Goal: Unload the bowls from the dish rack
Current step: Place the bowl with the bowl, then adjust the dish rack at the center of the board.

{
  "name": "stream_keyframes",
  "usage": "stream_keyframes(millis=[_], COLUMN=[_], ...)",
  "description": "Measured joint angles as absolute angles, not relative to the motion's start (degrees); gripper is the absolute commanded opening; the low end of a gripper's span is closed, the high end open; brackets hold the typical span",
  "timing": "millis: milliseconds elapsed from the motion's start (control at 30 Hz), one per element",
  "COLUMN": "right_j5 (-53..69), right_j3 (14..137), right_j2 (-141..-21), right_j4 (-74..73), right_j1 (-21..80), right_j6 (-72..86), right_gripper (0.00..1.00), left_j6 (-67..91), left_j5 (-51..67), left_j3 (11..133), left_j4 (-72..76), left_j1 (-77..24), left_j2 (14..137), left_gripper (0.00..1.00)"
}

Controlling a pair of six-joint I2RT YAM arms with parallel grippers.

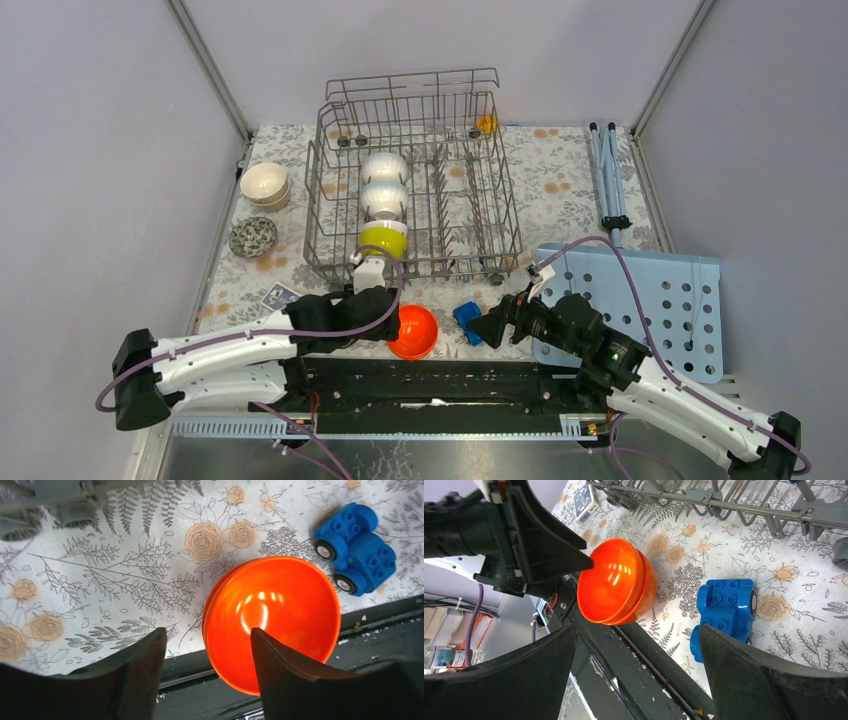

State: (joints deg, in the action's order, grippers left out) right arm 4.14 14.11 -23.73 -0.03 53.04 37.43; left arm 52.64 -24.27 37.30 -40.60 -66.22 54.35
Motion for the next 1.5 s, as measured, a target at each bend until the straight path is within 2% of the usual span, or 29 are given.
stream_keyframes(millis=[133, 233, 333, 433, 533, 600, 767, 933, 1267, 1400, 1500], right_j5=[3.9, 1.5, -4.4, -14.3, -22.0, -22.8, -21.3, -17.6, -10.8, -10.3, -9.6], right_j3=[18.8, 27.8, 37.8, 48.2, 56.5, 59.6, 60.2, 60.1, 60.2, 61.3, 63.1], right_j2=[-25.3, -29.5, -35.0, -42.8, -51.8, -57.0, -65.0, -69.6, -81.7, -84.7, -87.0], right_j4=[-5.2, -9.9, -13.1, -16.4, -18.4, -18.6, -18.3, -14.1, -7.7, -7.0, -6.5], right_j1=[53.0, 53.1, 53.1, 53.1, 52.2, 49.2, 32.3, 23.1, 21.3, 21.2, 21.1], right_j6=[35.5, 32.1, 29.4, 27.4, 25.7, 25.3, 26.0, 28.1, 30.4, 30.3, 30.3], right_gripper=[0.99, 0.99, 0.99, 0.99, 0.97, 0.96, 0.92, 0.86, 0.80, 0.69, 0.56], left_j6=[51.7, 49.7, 48.1, 45.8, 43.3, 42.3, 41.6, 42.4, 45.3, 45.6, 46.0], left_j5=[-24.6, -27.0, -32.6, -39.5, -42.6, -41.6, -36.4, -35.7, -33.7, -32.4, -31.3], left_j3=[40.6, 46.5, 51.4, 54.4, 58.1, 58.7, 55.2, 53.3, 45.4, 44.5, 44.4], left_j4=[-42.6, -43.8, -43.4, -42.2, -41.0, -39.6, -38.9, -38.8, -35.4, -33.2, -31.9], left_j1=[-66.2, -66.2, -66.2, -65.6, -59.7, -53.6, -38.5, -34.5, -31.4, -29.8, -28.7], left_j2=[52.7, 50.0, 46.7, 45.6, 48.8, 51.0, 51.6, 47.6, 49.8, 50.3, 51.7], left_gripper=[0.76, 0.82, 0.91, 0.94, 0.95, 0.95, 0.96, 0.94, 0.86, 0.82, 0.80])
